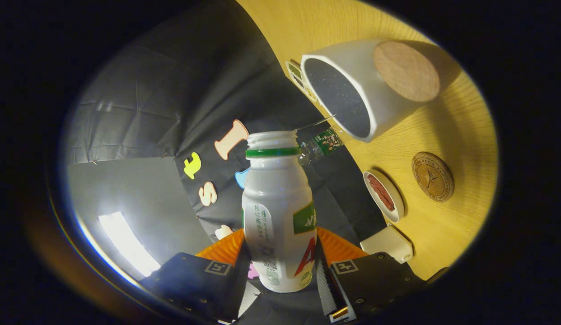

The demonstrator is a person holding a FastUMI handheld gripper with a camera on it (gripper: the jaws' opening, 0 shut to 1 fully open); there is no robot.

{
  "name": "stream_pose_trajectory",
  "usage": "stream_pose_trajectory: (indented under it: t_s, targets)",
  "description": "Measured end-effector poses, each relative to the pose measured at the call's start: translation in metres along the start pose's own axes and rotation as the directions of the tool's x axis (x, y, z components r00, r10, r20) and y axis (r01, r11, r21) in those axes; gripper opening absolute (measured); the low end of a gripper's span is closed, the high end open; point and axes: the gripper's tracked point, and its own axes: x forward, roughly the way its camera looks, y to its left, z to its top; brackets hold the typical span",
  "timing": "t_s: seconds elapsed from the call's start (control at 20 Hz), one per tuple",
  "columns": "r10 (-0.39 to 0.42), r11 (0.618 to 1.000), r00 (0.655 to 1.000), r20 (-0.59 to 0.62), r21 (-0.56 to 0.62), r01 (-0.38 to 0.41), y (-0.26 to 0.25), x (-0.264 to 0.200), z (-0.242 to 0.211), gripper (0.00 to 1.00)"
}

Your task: Take the bottle from table, then pour the juice into the cup, finally place the bottle on the coaster

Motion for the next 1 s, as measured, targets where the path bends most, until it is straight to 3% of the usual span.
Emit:
stream_pose_trajectory:
  t_s: [0.8,1.0]
  targets:
    - [0.04,0.99,0.998,0.056,0.132,-0.048,0.0044,0.0011,0.01,0.66]
    - [0.037,0.993,0.999,0.04,0.111,-0.041,-0.0011,0.0019,0.0027,0.66]
